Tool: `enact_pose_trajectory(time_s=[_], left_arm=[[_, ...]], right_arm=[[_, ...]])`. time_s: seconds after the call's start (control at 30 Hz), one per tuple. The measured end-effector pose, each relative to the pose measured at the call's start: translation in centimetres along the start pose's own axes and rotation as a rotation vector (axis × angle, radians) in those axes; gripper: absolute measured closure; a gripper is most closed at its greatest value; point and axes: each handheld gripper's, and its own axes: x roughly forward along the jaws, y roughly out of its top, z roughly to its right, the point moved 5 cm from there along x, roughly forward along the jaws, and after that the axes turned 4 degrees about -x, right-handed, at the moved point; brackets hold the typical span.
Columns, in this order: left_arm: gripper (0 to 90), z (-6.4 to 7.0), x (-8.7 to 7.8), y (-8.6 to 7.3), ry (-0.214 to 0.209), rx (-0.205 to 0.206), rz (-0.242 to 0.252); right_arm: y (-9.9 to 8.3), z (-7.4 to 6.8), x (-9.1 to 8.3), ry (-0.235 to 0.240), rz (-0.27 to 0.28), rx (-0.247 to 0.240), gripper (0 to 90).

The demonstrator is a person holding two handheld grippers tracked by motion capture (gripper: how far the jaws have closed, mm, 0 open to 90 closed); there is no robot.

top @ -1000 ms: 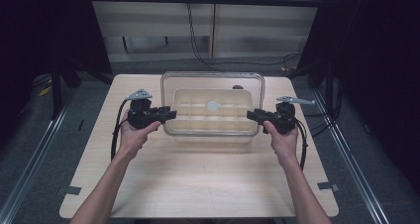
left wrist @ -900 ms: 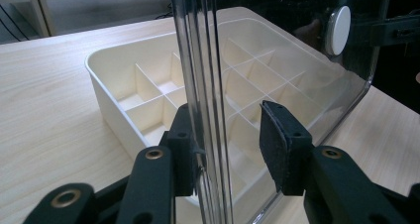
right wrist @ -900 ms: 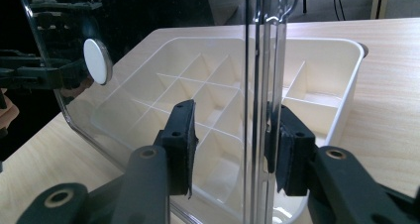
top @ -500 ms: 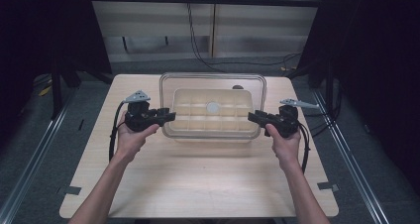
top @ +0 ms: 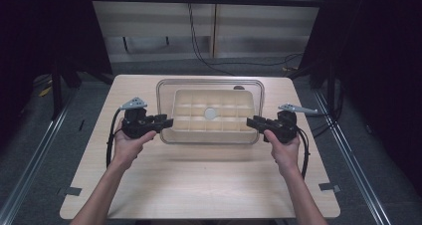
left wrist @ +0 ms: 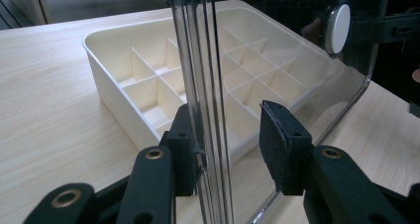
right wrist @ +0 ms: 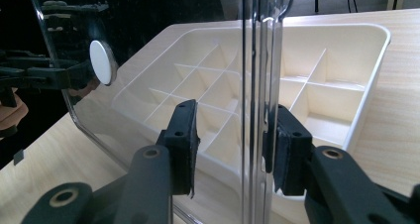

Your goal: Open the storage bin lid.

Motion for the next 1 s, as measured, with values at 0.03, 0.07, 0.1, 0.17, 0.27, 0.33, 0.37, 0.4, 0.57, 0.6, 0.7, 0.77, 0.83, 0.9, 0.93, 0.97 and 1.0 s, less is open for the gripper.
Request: enact_pose_trajectory(time_s=[0.03,0.07,0.1,0.17,0.27,0.33,0.37,0.4,0.57,0.6,0.7,0.77,0.83,0.9,0.93,0.97,1.0], left_arm=[[61.0,0.0,-0.1,-0.2,0.005,0.006,-0.008],[60.9,0.0,-0.2,-0.4,0.002,0.001,0.0],[60.9,0.0,-0.2,-0.6,0.002,0.001,-0.002],[60.9,0.1,-0.3,-1.0,-0.004,-0.009,-0.004],[60.8,0.1,-0.4,-1.3,-0.002,-0.004,-0.015],[60.8,0.2,-0.4,-1.5,-0.002,-0.004,-0.021],[60.8,0.3,-0.5,-1.6,0.002,0.003,-0.025],[60.8,0.4,-0.6,-1.6,0.001,0.004,-0.026],[60.8,0.6,-1.0,-1.8,0.006,0.011,-0.036],[60.7,0.7,-1.1,-1.8,0.004,0.014,-0.039],[60.7,0.8,-1.2,-1.9,0.005,0.018,-0.038],[60.8,1.0,-1.4,-2.0,0.004,0.021,-0.039],[60.8,1.1,-1.6,-2.1,0.002,0.022,-0.039],[60.8,1.2,-1.6,-2.2,0.001,0.022,-0.043],[60.8,1.3,-1.7,-2.3,0.001,0.025,-0.044],[60.8,1.4,-1.8,-2.4,0.0,0.028,-0.048],[60.8,1.4,-1.8,-2.4,0.0,0.028,-0.048]], right_arm=[[-0.1,-0.1,0.0,0.0,-0.004,-0.001,59.9],[-0.2,-0.1,0.0,0.0,-0.006,-0.001,60.0],[-0.2,-0.2,0.0,0.002,-0.008,-0.001,60.2],[-0.3,-0.3,-0.1,0.005,-0.009,-0.002,60.4],[-0.4,-0.5,-0.2,0.007,-0.012,-0.003,60.7],[-0.6,-0.6,-0.3,0.006,-0.019,-0.004,60.8],[-0.6,-0.7,-0.3,0.006,-0.021,-0.005,60.8],[-0.7,-0.8,-0.4,0.006,-0.023,-0.01,60.7],[-1.0,-1.1,-0.5,0.014,-0.031,-0.008,60.8],[-1.2,-1.2,-0.6,0.015,-0.036,-0.009,60.8],[-1.4,-1.3,-0.7,0.017,-0.032,-0.006,60.7],[-1.5,-1.4,-0.9,0.022,-0.033,-0.001,60.8],[-1.6,-1.6,-1.1,0.021,-0.032,-0.008,60.9],[-1.6,-1.7,-1.2,0.022,-0.033,-0.008,60.9],[-1.7,-1.9,-1.3,0.024,-0.036,-0.01,61.1],[-1.7,-1.9,-1.4,0.023,-0.037,-0.011,61.1],[-1.7,-1.9,-1.4,0.023,-0.037,-0.011,61.1]])
